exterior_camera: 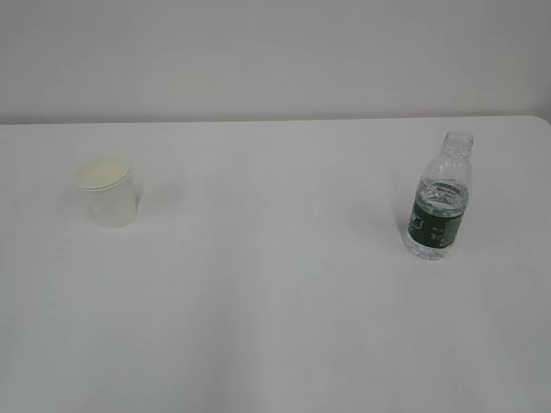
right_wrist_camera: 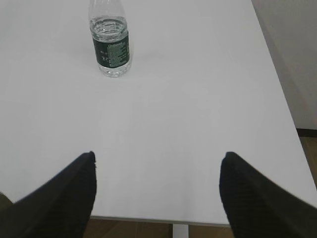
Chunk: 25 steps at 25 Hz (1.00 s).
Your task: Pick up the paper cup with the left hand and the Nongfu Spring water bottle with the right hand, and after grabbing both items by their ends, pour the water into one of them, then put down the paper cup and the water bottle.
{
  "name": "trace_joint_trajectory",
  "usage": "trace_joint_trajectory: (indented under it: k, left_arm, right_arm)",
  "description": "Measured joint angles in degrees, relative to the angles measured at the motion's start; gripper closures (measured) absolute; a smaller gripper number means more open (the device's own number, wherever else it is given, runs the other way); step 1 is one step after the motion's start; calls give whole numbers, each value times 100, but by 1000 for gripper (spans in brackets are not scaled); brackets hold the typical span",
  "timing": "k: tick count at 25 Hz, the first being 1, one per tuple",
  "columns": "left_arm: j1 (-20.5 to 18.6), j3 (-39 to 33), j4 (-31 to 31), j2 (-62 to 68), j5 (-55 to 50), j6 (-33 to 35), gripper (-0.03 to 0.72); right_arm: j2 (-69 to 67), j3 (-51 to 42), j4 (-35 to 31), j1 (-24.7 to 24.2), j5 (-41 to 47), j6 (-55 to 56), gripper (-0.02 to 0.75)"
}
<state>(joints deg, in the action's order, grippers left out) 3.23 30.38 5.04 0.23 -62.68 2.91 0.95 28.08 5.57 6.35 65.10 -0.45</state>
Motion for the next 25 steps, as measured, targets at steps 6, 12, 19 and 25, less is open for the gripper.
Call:
trace_joint_trajectory:
  k: [6, 12, 19, 25]
  left_arm:
    - [0, 0, 0, 0, 0, 0, 111]
    - [0, 0, 0, 0, 0, 0, 111]
    - [0, 77, -57, 0, 253, 0, 111]
    - [0, 120, -57, 343, 711, 12, 112]
  right_arm:
    - [0, 0, 0, 0, 0, 0, 148]
    - [0, 142, 28, 0, -46, 0, 148]
    - [0, 155, -176, 0, -644, -86, 148]
    - [-95, 155, -188, 0, -965, -86, 148]
